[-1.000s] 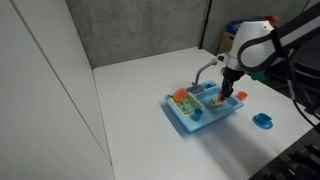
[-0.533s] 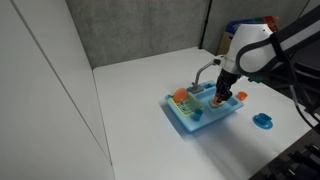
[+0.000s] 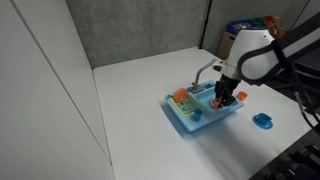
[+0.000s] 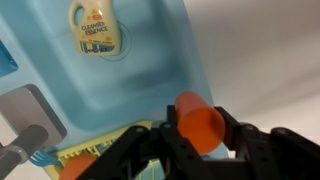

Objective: Remove the orange cup from the sink and put it on the countertop next to blue cup

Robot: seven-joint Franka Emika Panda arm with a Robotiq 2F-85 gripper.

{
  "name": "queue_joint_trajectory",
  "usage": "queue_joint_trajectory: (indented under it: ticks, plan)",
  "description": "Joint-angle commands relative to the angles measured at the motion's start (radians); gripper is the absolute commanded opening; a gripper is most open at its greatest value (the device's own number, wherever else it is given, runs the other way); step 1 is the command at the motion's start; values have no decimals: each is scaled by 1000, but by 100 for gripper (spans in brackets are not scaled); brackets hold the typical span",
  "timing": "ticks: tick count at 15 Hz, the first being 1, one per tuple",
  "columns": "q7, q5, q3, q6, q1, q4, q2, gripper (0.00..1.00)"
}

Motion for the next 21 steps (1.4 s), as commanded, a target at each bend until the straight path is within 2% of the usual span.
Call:
queue_joint_trajectory:
  ticks: [1,3,4,14,21]
  plan:
    - [0,1,-2,-2,2,2,2,42]
    - [0,1,-2,-2,2,2,3,42]
    - [0,1,-2,-2,2,2,3,17]
    - [-28,-15,11,19,27,-3,3,17]
    - [-33,-31,15,83,36,-9,16,17]
